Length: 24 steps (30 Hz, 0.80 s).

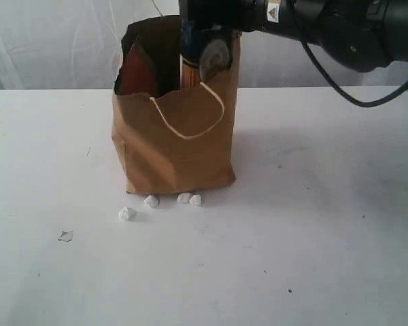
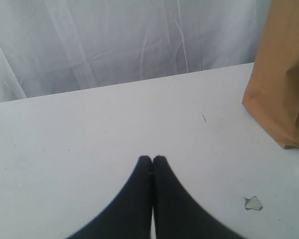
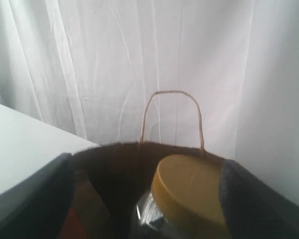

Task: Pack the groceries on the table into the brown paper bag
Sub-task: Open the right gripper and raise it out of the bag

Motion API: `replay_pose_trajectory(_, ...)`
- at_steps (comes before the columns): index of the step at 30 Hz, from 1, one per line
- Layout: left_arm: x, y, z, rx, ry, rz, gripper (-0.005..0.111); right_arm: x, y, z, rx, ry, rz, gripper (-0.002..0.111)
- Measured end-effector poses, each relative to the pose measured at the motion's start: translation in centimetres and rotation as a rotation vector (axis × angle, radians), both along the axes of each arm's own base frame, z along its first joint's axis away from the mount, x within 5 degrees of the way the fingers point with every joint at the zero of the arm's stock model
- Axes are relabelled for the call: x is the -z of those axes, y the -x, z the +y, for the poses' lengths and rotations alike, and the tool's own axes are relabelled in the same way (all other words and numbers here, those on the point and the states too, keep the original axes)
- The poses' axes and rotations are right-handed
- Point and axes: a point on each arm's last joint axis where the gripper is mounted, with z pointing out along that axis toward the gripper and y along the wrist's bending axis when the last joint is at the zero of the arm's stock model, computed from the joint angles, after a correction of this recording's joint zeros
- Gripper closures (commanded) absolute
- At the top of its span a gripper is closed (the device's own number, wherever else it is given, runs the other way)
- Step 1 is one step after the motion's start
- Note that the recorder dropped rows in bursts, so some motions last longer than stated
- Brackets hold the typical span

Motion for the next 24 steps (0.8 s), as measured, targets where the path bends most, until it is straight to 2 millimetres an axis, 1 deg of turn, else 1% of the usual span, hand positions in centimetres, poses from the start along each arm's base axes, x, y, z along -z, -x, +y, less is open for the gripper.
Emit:
replay_pose_trajectory(1, 0.00, 0.00, 0.00, 0.000, 0.000, 0.000, 0.107, -0.40, 0.15, -0.03, -0.004, -0.008, -0.014, 0.035)
replay_pose_trajectory(4, 0.00, 0.00, 0.00, 0.000, 0.000, 0.000, 0.107, -0.75, 0.27, -0.01, -0.013, -0.016, -0.033, 0.035)
replay_pose_trajectory(19, 0.00, 0.00, 0.00, 0.000, 0.000, 0.000, 0.107, -0.80, 0.29, -0.03, -0.014, 0.001, -0.044, 0.035)
replay_pose_trajectory(24, 0.00, 0.00, 0.00, 0.000, 0.000, 0.000, 0.107, -1.24, 0.66, -0.68, 0.022, 0.034, -0.023, 0.039)
